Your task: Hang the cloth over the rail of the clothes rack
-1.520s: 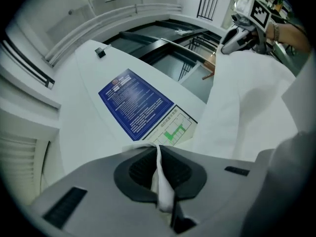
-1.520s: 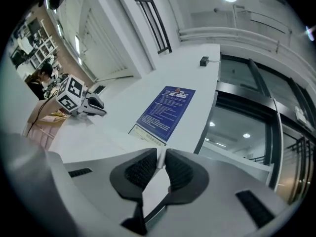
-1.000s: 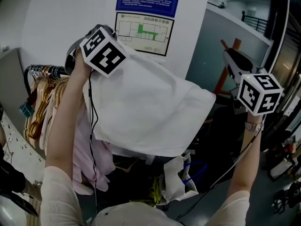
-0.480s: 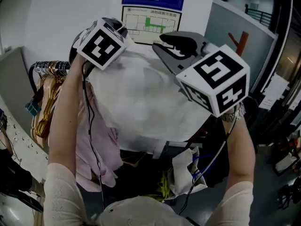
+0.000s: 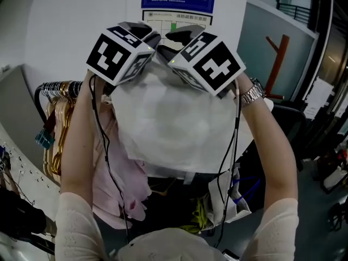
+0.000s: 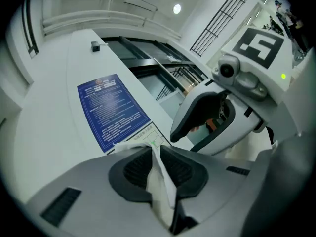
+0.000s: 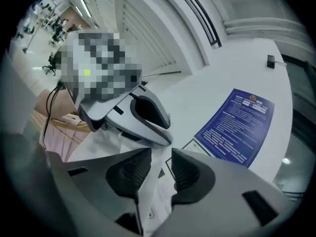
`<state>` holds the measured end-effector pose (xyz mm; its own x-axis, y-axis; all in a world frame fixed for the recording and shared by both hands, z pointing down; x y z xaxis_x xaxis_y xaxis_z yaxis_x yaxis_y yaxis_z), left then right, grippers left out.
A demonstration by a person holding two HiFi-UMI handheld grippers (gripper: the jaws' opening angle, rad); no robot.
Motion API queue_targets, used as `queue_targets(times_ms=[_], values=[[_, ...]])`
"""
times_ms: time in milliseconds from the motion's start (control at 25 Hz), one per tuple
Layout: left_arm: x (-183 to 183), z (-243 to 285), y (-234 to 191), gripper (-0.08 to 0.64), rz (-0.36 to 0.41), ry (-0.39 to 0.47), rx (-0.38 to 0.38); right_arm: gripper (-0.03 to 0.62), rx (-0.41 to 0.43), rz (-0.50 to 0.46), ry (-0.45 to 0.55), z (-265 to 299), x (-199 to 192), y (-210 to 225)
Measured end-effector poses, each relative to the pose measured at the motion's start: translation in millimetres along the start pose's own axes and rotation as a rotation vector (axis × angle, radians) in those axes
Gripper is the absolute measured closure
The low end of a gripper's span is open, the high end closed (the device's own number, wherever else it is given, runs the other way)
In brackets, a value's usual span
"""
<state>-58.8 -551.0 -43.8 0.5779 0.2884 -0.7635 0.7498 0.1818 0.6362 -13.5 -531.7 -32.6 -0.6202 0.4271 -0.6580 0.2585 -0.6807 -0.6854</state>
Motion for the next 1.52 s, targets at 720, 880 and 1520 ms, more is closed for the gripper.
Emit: queue_targets(times_ms=[720, 880, 1520], values=[[6, -23, -10, 0.522, 0.044, 0.067, -0.069, 0.568, -0.038, 0.074, -0.084, 24, -17, 34], [-5, -55, -1, 0.522, 0.085, 0.068, -0.071, 0.568, -0.019, 0.094, -0.07, 30, -16, 33], [-59, -76, 36, 0.526, 0.135, -0.161, -0.122, 0.485, -0.106, 0.185, 0.039, 14, -26, 57]])
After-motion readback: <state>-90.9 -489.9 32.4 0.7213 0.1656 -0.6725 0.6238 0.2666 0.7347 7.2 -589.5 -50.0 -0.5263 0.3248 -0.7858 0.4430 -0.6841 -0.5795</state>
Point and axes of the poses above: the fingertips, and each gripper's own axes: z forward along the fingers, y to its right, x out of its top, the point moved 4 cm from there along -z, backward along the fingers, and after that the axes turned 15 degrees about x, right-handed, at the moved point
